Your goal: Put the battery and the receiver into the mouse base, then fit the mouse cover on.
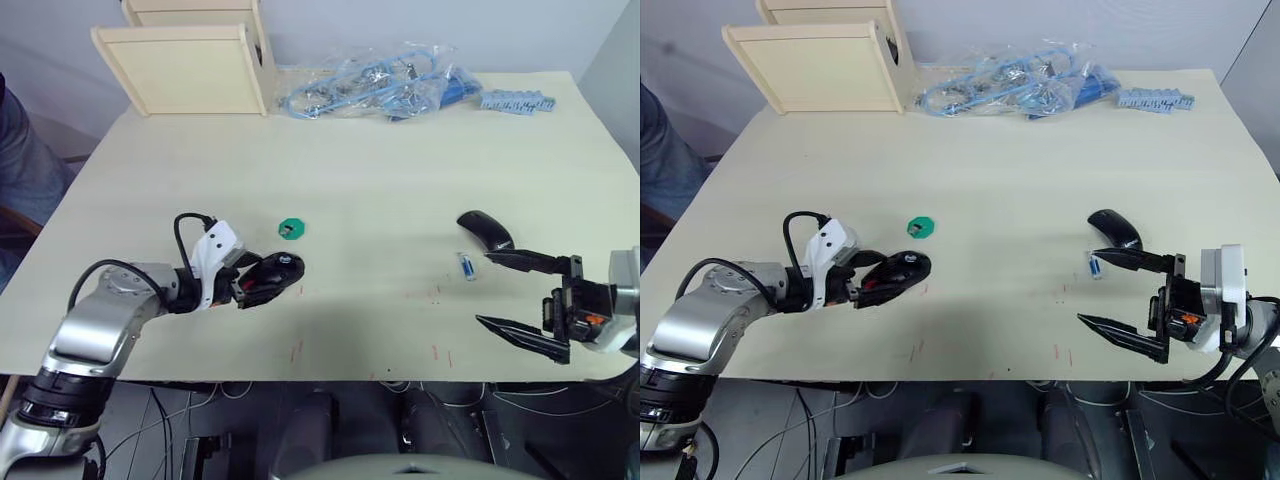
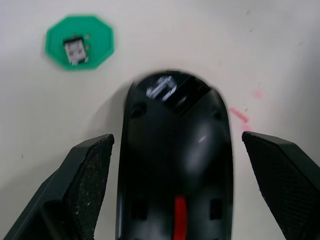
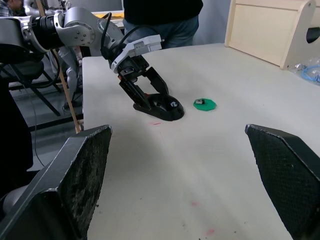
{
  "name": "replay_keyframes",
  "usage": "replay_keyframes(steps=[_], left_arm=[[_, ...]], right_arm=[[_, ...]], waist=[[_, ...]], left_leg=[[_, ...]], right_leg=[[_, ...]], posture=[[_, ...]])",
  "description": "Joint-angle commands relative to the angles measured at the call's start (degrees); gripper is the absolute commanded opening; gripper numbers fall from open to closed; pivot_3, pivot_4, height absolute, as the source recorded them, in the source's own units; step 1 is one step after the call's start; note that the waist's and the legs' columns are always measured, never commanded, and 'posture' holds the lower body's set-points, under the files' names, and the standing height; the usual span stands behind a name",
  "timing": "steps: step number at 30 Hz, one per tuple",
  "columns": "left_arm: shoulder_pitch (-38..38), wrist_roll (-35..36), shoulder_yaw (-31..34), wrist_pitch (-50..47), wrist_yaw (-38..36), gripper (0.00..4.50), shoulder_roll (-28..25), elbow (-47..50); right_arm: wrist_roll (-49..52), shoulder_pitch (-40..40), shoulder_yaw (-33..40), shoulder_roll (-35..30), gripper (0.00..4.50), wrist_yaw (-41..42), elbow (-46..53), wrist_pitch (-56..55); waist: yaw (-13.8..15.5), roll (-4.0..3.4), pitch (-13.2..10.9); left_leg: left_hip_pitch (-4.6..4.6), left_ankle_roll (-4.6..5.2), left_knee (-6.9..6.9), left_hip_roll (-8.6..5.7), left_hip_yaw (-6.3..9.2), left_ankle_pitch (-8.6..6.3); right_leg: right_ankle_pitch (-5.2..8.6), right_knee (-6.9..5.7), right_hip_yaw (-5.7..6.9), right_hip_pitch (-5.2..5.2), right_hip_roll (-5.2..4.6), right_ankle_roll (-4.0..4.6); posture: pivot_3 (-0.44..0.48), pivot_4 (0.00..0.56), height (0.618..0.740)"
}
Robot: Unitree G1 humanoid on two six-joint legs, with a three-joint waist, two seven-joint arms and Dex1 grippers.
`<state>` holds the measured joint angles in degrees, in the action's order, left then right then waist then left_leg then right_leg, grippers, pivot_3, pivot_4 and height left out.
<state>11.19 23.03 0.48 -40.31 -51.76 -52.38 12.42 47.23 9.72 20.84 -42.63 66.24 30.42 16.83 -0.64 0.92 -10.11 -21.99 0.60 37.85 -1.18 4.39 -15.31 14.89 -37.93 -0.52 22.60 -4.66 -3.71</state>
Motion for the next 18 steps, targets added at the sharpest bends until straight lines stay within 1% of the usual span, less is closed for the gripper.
replay_keyframes(steps=[1, 9, 10, 11, 12, 13, 16, 18], left_arm=[[0.96, -1.53, -0.37, 1.99, 0.20, 4.39, 0.65, -0.16], [0.50, -3.07, -0.57, 4.17, -0.11, 4.39, 1.68, -1.25], [0.49, -3.16, -0.53, 4.46, -0.40, 3.87, 1.74, -1.53], [0.48, -3.20, -0.50, 4.66, -0.61, 3.56, 1.77, -1.71], [0.42, -3.17, -0.41, 4.92, -0.86, 3.11, 1.81, -1.85], [0.26, -3.25, -0.27, 5.28, -1.07, 2.90, 1.79, -1.98], [0.11, -3.35, 0.13, 7.36, -2.06, 2.90, 2.03, -2.44], [-0.10, -2.77, 0.60, 9.41, -4.00, 2.90, 1.76, -2.60]], right_arm=[[0.88, 0.57, 1.92, 0.25, 4.50, -0.26, 1.96, -1.16], [0.89, 1.27, 2.19, 0.30, 4.50, -0.61, 1.93, -1.65], [0.85, 1.27, 2.12, 0.34, 4.50, -0.65, 1.90, -1.73], [0.83, 1.28, 2.07, 0.35, 4.50, -0.69, 1.88, -1.78], [0.83, 1.33, 2.06, 0.36, 4.50, -0.71, 1.87, -1.82], [0.78, 1.43, 2.07, 0.40, 4.50, -0.70, 1.80, -1.89], [0.43, 1.57, 2.02, 0.53, 4.50, -0.53, 1.27, -2.20], [0.23, 1.60, 1.97, 0.65, 4.50, -0.53, 1.04, -2.33]], waist=[[0.01, 0.00, 0.00], [-0.01, 0.00, 0.00], [-0.01, 0.00, 0.00], [-0.01, 0.00, 0.00], [-0.01, 0.00, 0.00], [0.00, 0.00, 0.00], [0.00, 0.00, 0.00], [0.00, 0.00, 0.00]], left_leg=[[0.00, 0.00, 0.00, 0.00, -0.01, 0.00], [0.01, 0.00, 0.00, 0.00, -0.01, 0.00], [0.01, 0.00, 0.00, 0.00, -0.01, 0.00], [0.01, 0.00, 0.00, 0.00, -0.01, 0.00], [0.00, 0.00, 0.00, 0.00, -0.01, 0.00], [0.00, 0.00, 0.00, 0.00, -0.01, 0.00], [0.01, 0.00, 0.00, 0.00, -0.01, 0.00], [0.00, 0.00, 0.00, 0.00, -0.01, 0.00]], right_leg=[[0.00, 0.00, -0.01, 0.00, 0.00, 0.00], [0.00, 0.00, -0.01, 0.00, -0.01, -0.01], [0.00, 0.00, -0.01, 0.00, -0.01, -0.01], [0.00, -0.01, -0.01, 0.00, 0.00, -0.01], [0.00, 0.00, -0.01, 0.00, 0.00, -0.01], [0.00, 0.00, -0.01, 0.00, 0.00, -0.01], [-0.01, 0.00, -0.01, 0.00, -0.01, -0.01], [-0.01, 0.00, -0.01, 0.00, -0.01, -0.01]], posture=[[0.000, 0.150, 0.740], [0.000, 0.150, 0.740], [0.000, 0.150, 0.740], [0.000, 0.150, 0.740], [0.000, 0.150, 0.740], [0.000, 0.150, 0.740], [0.000, 0.150, 0.740], [0.000, 0.150, 0.740]])
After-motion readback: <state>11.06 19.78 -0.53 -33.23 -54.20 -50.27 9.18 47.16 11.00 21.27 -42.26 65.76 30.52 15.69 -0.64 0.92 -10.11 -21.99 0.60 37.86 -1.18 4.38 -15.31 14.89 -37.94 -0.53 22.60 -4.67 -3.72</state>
